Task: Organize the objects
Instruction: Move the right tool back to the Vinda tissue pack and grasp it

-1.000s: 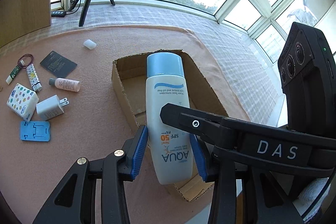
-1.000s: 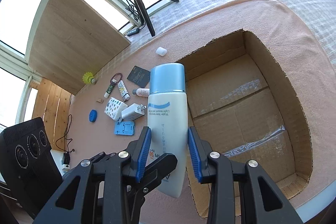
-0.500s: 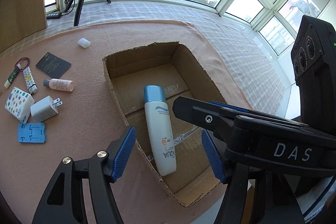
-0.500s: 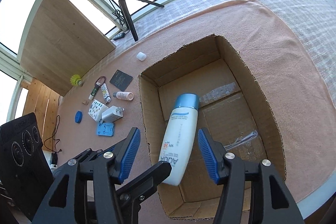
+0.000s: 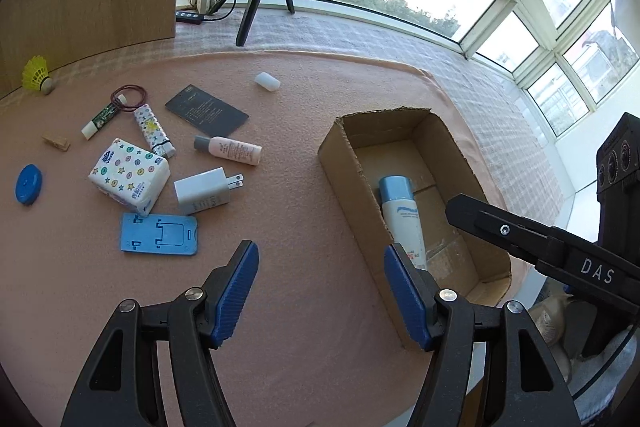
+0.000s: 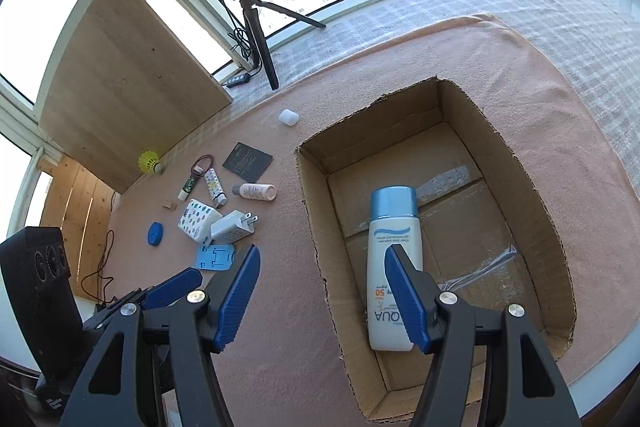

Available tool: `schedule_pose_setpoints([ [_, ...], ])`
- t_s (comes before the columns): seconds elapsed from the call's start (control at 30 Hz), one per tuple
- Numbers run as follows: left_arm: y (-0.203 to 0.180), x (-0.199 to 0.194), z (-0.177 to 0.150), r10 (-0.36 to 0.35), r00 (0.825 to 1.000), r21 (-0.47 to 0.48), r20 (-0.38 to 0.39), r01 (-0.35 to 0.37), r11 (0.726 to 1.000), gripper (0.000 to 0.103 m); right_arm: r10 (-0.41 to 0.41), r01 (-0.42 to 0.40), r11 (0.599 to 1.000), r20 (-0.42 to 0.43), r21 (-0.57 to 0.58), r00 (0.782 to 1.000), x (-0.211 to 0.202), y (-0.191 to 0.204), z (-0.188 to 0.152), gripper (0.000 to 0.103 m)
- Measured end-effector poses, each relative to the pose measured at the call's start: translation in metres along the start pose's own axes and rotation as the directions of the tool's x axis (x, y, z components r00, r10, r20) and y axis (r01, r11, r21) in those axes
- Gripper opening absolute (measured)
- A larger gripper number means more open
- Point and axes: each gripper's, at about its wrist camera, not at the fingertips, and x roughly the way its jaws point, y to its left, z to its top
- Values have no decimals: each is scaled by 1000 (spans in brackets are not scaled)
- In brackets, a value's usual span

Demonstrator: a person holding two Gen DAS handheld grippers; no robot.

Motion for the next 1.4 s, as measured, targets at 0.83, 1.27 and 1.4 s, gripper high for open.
schedule_pose_setpoints([
  [0.83,127,62,83,361,925,67,-117,-355,932,69,-41,41,999,35,-21,999,-3,55,-35,61],
  [1.27,135,94,96,354,921,69,-162,-347,935,69,-89,88,996,20,25,996,-4,30,-39,61],
  [1.4,137,97,95,370,915,83,-163,-361,929,69,-87,87,996,8,12,996,1,36,-39,61],
])
